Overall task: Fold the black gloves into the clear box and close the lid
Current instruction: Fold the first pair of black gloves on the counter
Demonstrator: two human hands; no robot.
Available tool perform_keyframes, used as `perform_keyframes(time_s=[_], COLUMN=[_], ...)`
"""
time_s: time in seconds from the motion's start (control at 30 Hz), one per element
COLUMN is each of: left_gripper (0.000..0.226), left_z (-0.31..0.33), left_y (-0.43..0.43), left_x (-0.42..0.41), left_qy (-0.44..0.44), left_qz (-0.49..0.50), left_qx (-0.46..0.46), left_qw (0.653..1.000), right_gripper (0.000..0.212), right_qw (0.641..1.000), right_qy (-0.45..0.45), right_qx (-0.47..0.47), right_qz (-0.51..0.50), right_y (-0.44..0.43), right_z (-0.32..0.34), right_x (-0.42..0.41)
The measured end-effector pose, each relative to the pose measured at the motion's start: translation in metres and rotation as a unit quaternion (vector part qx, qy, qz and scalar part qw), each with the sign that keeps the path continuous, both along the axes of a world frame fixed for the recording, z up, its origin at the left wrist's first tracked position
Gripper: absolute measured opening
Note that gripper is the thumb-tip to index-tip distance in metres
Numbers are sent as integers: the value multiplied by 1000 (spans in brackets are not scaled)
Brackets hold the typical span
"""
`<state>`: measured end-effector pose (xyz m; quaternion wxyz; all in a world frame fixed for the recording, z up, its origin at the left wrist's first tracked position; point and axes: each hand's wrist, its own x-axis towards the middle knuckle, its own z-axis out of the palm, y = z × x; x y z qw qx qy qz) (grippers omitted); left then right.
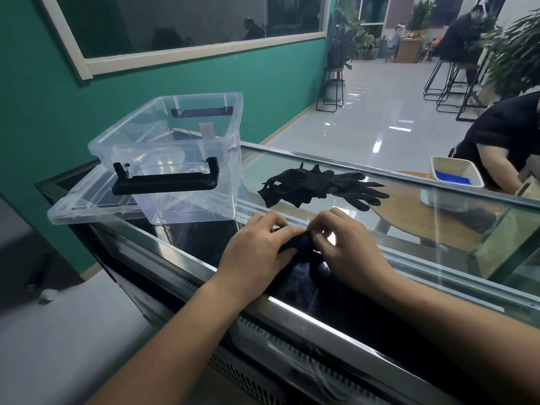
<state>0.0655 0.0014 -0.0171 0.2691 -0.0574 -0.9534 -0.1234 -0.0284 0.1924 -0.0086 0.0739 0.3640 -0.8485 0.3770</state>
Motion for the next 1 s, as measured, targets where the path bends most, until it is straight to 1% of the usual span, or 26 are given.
perform_keyframes(time_s=[0.13, 0.23, 0.33, 0.4, 0.5, 0.63, 0.8, 0.9, 1.0], left_gripper=[40, 38, 41, 43, 43, 42, 35, 34, 35], left_z=[0, 2, 7, 17, 44, 97, 165, 190, 201], left_y=[0, 1, -1, -6, -15, -26, -51, -82, -117], left_x=[-5, -9, -10, -11, -14, -10, -3, -4, -6], left_qy=[5, 13, 26, 42, 74, 132, 191, 191, 153], left_qz=[5, 3, -15, -21, -20, -20, 14, 42, 64], left_qx=[-8, -22, -28, -31, -45, -92, -121, -128, -126], left_qw=[1000, 1000, 999, 998, 996, 987, 974, 972, 978], right_gripper=[19, 18, 18, 19, 19, 21, 22, 22, 23], right_qw=[999, 996, 990, 987, 987, 989, 990, 991, 990], right_qy=[-44, -77, -125, -135, -137, -130, -132, -122, -128], right_qx=[-12, -26, -52, -65, -71, -55, -44, -37, -41], right_qz=[-11, -34, -49, -50, -46, -40, -36, -31, -28], right_y=[-1, -1, 2, 3, 3, 3, 3, 3, 3], right_z=[2, 2, 5, 6, 6, 6, 5, 6, 7], right_x=[-1, -5, -6, -6, -6, -7, -6, -5, -5])
